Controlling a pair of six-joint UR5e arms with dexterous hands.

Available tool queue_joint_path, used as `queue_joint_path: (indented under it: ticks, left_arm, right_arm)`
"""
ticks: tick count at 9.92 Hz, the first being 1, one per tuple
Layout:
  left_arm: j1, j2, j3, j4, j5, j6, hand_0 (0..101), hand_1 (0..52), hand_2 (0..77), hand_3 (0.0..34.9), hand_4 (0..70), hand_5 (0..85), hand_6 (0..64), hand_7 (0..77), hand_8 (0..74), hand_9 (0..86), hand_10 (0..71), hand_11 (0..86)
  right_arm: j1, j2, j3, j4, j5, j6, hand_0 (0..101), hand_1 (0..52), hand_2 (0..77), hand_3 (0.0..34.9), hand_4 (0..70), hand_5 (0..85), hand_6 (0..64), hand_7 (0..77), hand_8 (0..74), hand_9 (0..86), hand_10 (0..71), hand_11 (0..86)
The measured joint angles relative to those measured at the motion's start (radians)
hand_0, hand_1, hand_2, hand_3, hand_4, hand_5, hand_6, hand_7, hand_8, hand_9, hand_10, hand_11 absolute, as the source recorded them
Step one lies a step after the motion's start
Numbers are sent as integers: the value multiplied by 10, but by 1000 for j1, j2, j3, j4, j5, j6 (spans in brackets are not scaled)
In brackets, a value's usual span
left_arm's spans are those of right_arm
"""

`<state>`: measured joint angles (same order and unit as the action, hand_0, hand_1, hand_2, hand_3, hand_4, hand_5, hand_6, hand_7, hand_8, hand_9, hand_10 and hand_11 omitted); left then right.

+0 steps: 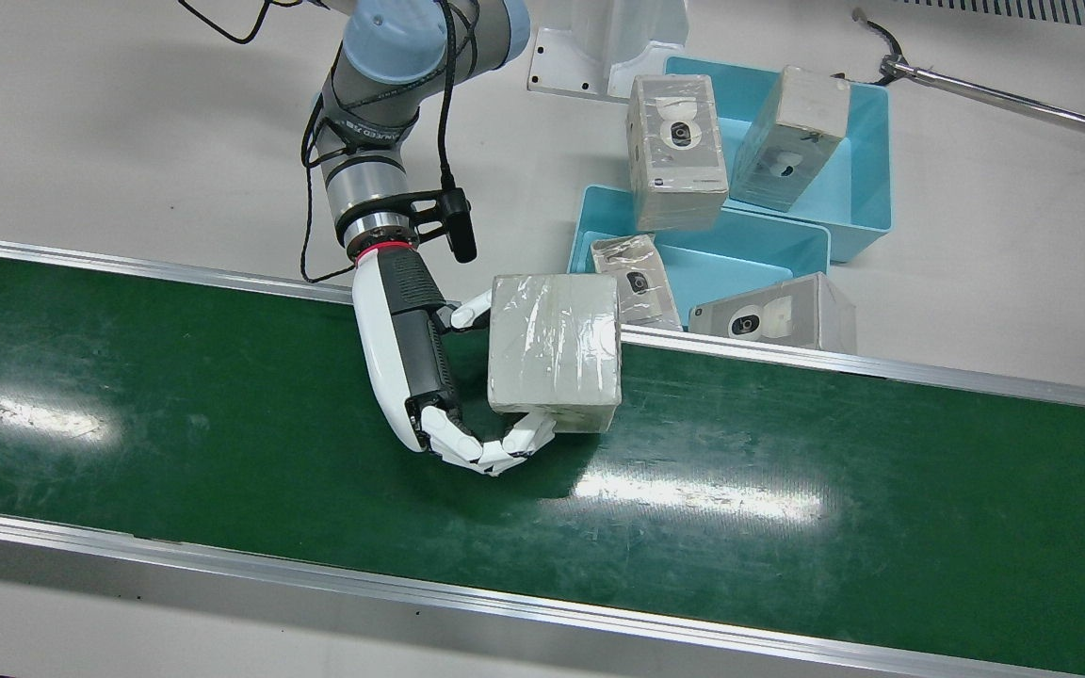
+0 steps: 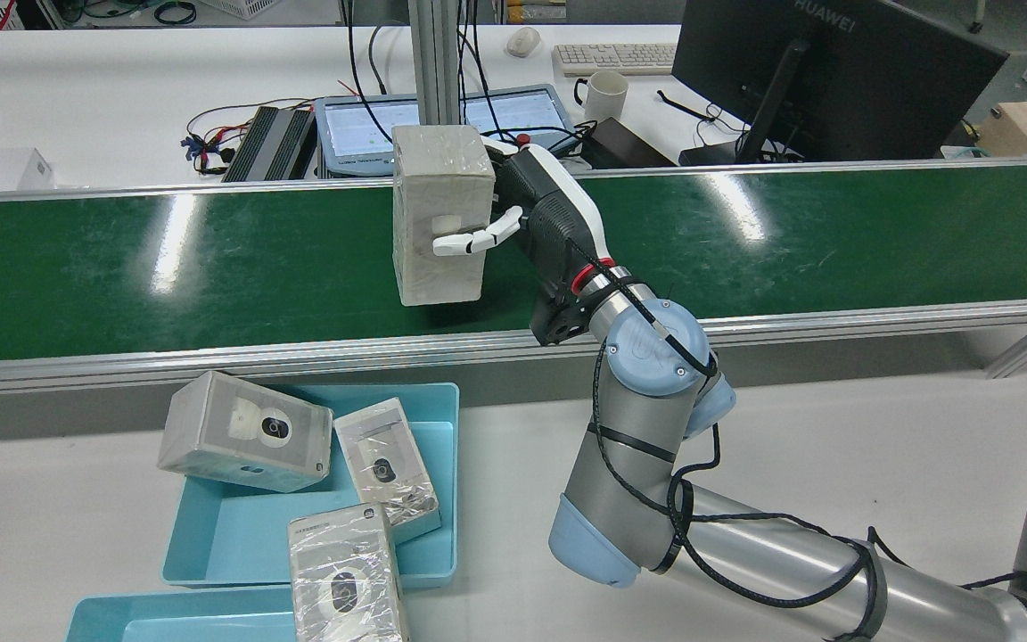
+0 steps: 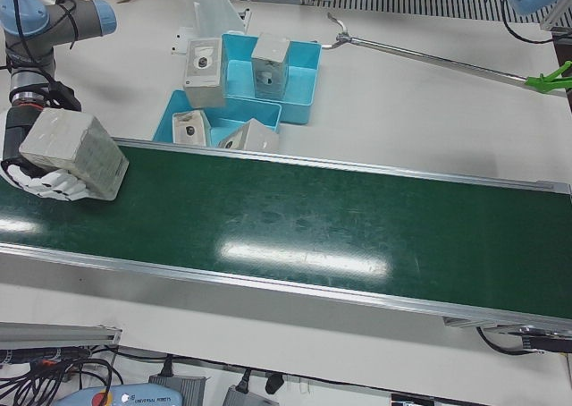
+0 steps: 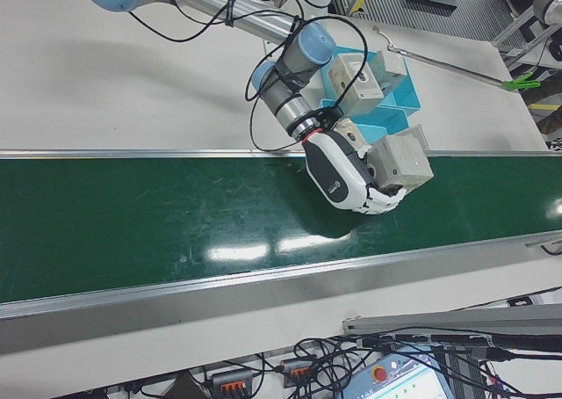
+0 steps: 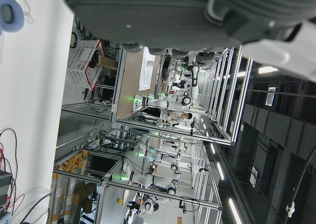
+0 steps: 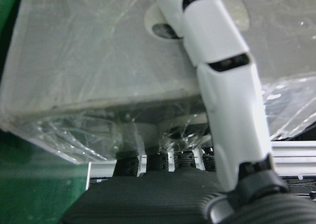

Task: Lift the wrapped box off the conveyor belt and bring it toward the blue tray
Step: 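Lift the box off the belt and carry it toward the blue tray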

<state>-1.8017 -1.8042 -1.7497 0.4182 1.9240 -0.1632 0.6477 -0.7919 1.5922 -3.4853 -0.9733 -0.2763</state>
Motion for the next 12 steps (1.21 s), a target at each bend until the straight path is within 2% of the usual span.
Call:
queue_joint_path:
  ticks: [1,2,3,4,5,6,7,8,9,10,11,12]
  left_arm:
    - [0,0,0,0,0,0,0,0,11,0,0,11,5,5,5,5,5,5]
    - [0,0,0,0,0,0,0,0,11,0,0,11,5,5,5,5,5,5]
    - [0,0,0,0,0,0,0,0,11,0,0,11,5,5,5,5,5,5]
    - [0,0,0,0,0,0,0,0,11,0,0,11,5,5,5,5,5,5]
    - [0,0,0,0,0,0,0,0,11,0,0,11,5,5,5,5,5,5]
    - [0,0,0,0,0,0,0,0,11,0,0,11,5,5,5,5,0,5]
    - [0,0,0,0,0,0,0,0,11,0,0,11,5,5,5,5,5,5]
    - [0,0,0,0,0,0,0,0,11,0,0,11,5,5,5,5,5,5]
    - [0,0,0,0,0,0,0,0,5,0,0,11,5,5,5,5,0,5]
    - [0,0,0,0,0,0,0,0,5,0,0,11,5,5,5,5,0,5]
    - [0,0,0,0,0,0,0,0,11,0,0,11,5,5,5,5,5,5]
    - [0,0,0,0,0,0,0,0,11,0,0,11,5,5,5,5,5,5]
  right_arm:
    - [-6,-12,53,-29,0,-5,497,5,245,6,284,496,365,485,524,404,475,371]
    - [-17,-24,116,-61,4,-17,497,5,245,6,284,496,365,485,524,404,475,371]
    - [-36,-35,179,-83,9,-34,432,0,355,4,218,665,442,627,638,567,595,491]
    - [-58,-41,219,-93,14,-58,432,0,355,4,218,665,442,627,638,567,595,491]
    - [-87,-44,245,-96,25,-83,435,0,387,0,218,698,464,682,665,638,638,633]
    - [-119,-46,259,-98,39,-101,438,0,404,0,218,714,507,731,704,736,644,764]
    - [-152,-47,265,-98,52,-118,424,0,327,0,224,714,535,731,709,747,622,774]
    - [-182,-49,268,-97,59,-135,424,0,327,0,229,709,535,731,682,758,562,769]
    - [-211,-49,269,-96,61,-148,453,0,207,4,185,736,507,764,622,791,475,796]
    - [-242,-50,269,-95,60,-155,494,27,76,8,115,654,382,774,458,807,295,802]
    - [-269,-52,267,-96,59,-158,496,60,109,27,82,224,305,774,365,824,235,284]
    - [-287,-55,265,-96,57,-160,496,60,109,27,82,224,305,774,365,824,235,284]
